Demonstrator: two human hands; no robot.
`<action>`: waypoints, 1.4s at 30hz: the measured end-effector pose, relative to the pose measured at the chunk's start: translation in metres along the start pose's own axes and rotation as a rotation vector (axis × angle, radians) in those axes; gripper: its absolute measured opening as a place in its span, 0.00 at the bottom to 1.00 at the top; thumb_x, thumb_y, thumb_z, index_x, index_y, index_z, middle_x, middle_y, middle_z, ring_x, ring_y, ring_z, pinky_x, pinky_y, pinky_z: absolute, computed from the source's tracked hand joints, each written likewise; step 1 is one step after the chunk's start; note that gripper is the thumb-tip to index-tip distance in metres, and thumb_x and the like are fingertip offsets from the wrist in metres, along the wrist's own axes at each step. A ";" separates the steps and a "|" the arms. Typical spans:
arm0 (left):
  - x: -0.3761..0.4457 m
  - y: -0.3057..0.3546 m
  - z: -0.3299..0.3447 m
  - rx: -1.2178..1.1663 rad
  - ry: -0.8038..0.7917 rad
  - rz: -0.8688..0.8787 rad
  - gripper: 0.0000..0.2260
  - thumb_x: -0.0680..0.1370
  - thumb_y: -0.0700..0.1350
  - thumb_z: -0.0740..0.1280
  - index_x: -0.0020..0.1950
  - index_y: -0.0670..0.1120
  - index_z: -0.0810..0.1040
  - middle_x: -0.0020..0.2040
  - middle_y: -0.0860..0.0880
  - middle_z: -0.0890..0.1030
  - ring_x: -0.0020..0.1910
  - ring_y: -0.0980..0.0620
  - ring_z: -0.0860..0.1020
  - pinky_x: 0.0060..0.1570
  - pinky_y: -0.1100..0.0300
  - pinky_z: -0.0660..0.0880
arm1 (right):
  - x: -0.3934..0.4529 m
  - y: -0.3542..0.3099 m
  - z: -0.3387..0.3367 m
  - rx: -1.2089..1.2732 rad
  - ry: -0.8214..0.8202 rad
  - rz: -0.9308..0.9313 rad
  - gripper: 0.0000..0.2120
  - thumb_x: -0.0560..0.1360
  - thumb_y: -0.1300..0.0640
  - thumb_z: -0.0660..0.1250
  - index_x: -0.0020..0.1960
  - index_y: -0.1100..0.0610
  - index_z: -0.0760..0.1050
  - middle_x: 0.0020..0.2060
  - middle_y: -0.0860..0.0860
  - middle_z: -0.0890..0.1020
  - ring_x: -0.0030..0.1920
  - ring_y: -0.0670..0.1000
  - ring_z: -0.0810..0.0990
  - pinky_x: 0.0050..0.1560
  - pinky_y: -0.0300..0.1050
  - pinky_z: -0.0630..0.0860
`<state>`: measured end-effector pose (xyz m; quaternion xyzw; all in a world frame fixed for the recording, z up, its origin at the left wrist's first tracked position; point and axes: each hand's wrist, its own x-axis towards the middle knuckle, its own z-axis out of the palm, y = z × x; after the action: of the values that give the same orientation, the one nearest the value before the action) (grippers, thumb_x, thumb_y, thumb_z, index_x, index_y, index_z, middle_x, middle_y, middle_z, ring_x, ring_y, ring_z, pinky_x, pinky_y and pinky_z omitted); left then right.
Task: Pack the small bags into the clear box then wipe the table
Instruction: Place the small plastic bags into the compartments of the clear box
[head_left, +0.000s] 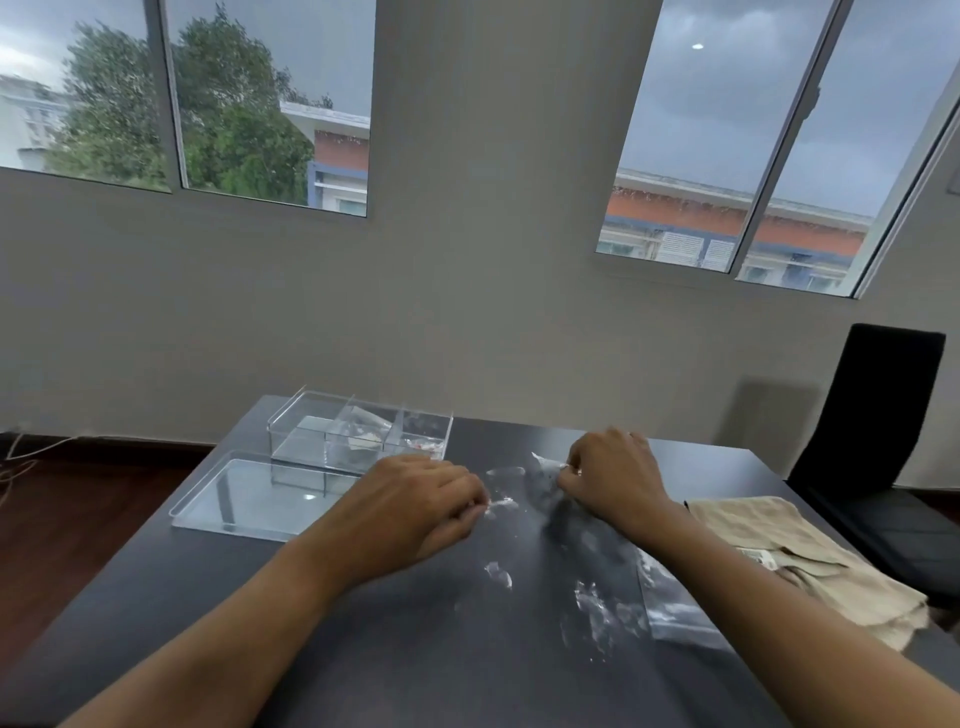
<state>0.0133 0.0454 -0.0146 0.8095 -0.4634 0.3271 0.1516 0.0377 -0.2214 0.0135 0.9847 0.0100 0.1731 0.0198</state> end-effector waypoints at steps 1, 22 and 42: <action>-0.001 -0.003 -0.001 0.009 0.037 -0.036 0.05 0.83 0.50 0.65 0.50 0.53 0.80 0.41 0.57 0.83 0.38 0.57 0.80 0.42 0.61 0.76 | 0.000 0.000 -0.004 0.037 0.021 0.018 0.12 0.70 0.50 0.66 0.39 0.57 0.85 0.37 0.54 0.86 0.40 0.58 0.82 0.42 0.45 0.70; -0.015 -0.056 -0.047 -0.838 0.704 -0.892 0.12 0.71 0.52 0.78 0.51 0.49 0.88 0.46 0.49 0.89 0.46 0.51 0.88 0.52 0.60 0.83 | 0.062 -0.089 -0.035 1.577 -0.256 0.233 0.07 0.78 0.62 0.72 0.53 0.67 0.80 0.39 0.61 0.83 0.32 0.53 0.85 0.31 0.41 0.81; -0.031 -0.154 -0.039 0.012 -0.017 -1.124 0.08 0.78 0.48 0.68 0.50 0.57 0.87 0.53 0.55 0.87 0.56 0.50 0.82 0.62 0.53 0.73 | 0.085 -0.144 0.037 0.574 -0.119 -0.657 0.17 0.78 0.38 0.66 0.54 0.51 0.80 0.60 0.48 0.83 0.64 0.49 0.80 0.68 0.50 0.75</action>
<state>0.1177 0.1677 0.0027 0.9354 0.0397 0.1922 0.2941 0.1279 -0.0771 0.0017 0.9031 0.3692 0.0907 -0.1999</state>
